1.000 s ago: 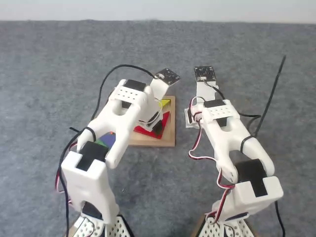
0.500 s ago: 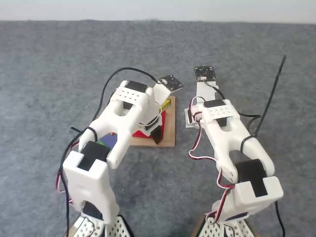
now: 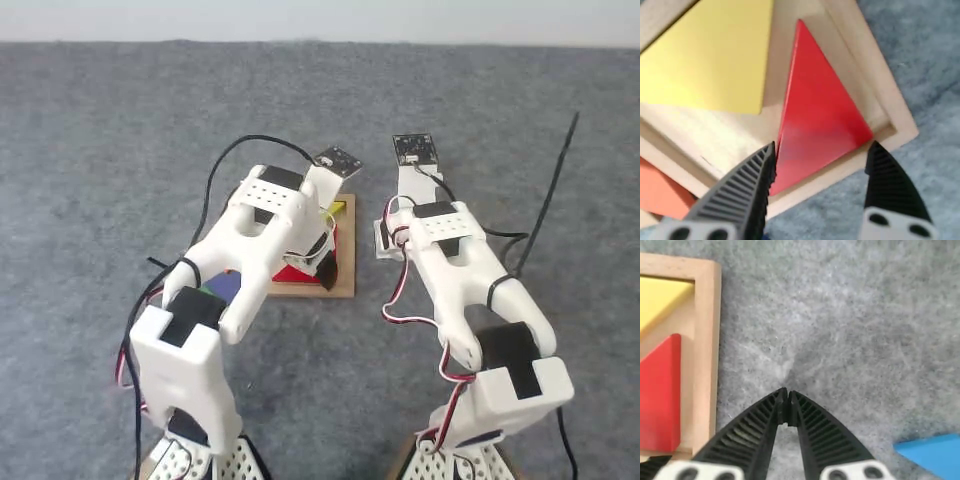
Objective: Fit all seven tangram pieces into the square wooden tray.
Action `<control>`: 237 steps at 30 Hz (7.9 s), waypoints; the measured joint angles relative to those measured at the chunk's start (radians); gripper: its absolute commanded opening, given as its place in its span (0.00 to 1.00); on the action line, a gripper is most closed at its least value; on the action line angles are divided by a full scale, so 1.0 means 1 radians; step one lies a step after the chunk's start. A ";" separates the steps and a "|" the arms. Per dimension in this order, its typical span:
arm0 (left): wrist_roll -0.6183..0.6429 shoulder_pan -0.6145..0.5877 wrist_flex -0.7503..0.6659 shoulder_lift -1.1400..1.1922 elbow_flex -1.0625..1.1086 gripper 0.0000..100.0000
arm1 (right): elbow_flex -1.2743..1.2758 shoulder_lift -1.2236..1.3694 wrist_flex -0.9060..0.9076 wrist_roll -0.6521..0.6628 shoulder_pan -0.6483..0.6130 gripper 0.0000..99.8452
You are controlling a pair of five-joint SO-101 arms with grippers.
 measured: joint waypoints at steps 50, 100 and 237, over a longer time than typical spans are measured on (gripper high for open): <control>0.173 0.025 -0.068 0.009 0.012 0.28 | 0.000 0.000 0.000 0.000 0.000 0.01; -0.209 -0.046 -0.057 -0.008 0.025 0.01 | 0.000 0.000 0.000 0.000 0.000 0.01; -0.298 -0.242 -0.091 -0.051 0.094 0.20 | -0.068 0.126 -0.209 0.157 -0.315 0.01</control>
